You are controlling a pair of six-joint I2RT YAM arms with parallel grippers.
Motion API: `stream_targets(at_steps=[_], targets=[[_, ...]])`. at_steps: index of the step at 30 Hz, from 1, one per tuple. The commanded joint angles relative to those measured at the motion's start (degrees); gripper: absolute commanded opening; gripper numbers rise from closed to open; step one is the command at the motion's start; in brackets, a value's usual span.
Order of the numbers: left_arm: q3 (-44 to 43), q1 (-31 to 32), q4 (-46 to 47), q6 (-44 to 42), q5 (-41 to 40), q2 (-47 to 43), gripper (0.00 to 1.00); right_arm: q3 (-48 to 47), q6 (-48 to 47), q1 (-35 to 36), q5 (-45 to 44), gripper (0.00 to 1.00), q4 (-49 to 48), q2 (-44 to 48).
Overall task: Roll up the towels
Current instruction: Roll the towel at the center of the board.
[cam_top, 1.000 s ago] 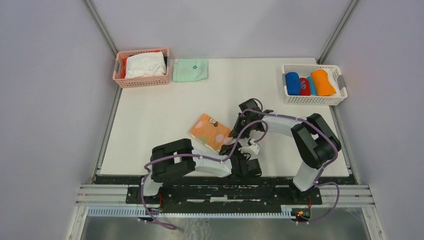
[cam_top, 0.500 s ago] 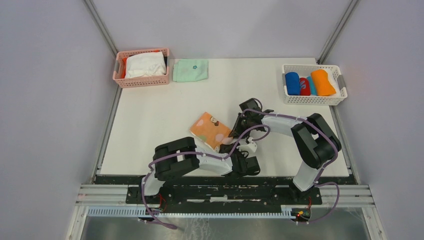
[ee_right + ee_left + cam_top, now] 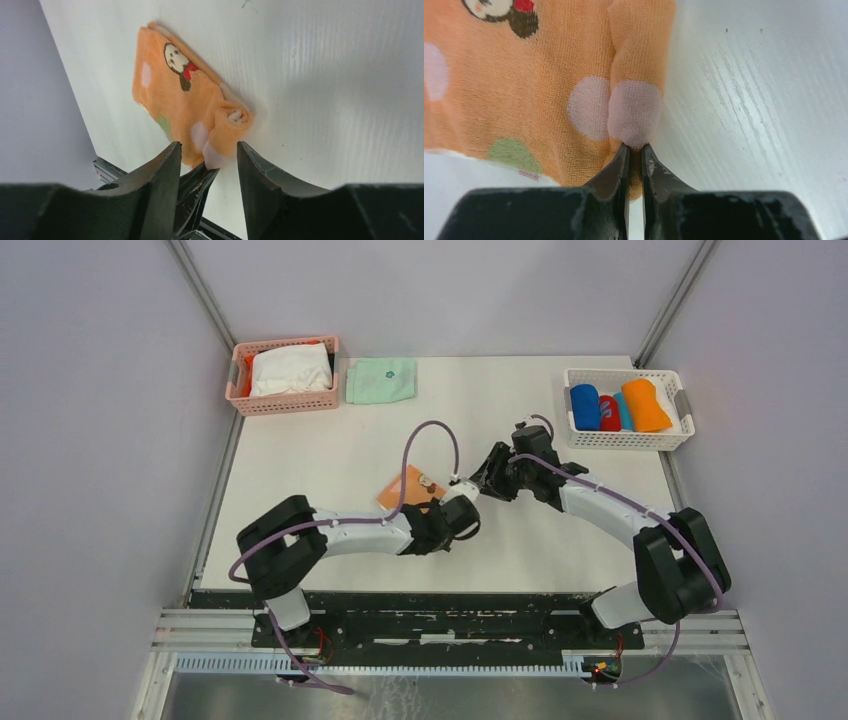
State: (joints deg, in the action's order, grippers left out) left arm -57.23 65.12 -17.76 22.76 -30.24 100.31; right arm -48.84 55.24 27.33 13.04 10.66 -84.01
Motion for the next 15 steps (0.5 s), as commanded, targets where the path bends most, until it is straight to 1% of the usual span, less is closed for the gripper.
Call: stream_targets(at_steps=[1,4,7,8,10,15], targets=[[4.40,-8.63,6.36,7.93,24.94,-4.31,0.09,3.32,-0.40,0.14,0.80,0.54,-5.80,2.32],[7.61,-14.83,9.81,11.17,35.25,-5.91,0.09,5.61,0.66,0.22,2.79,0.56,-9.86,1.60],[9.82,-20.15,12.31,14.53,43.18,-5.96,0.09,7.66,2.58,0.55,5.19,0.57,-15.14,-0.16],[10.94,-22.35,13.99,16.10,47.53,-5.59,0.09,8.02,2.97,0.75,5.80,0.58,-16.89,-1.06],[13.50,-26.20,18.01,19.53,53.49,-4.83,0.09,8.60,4.00,1.18,6.42,0.58,-19.74,-2.85],[18.45,-31.67,25.20,26.05,60.09,-3.50,0.08,9.25,7.20,1.88,8.38,0.59,-28.09,-8.19]])
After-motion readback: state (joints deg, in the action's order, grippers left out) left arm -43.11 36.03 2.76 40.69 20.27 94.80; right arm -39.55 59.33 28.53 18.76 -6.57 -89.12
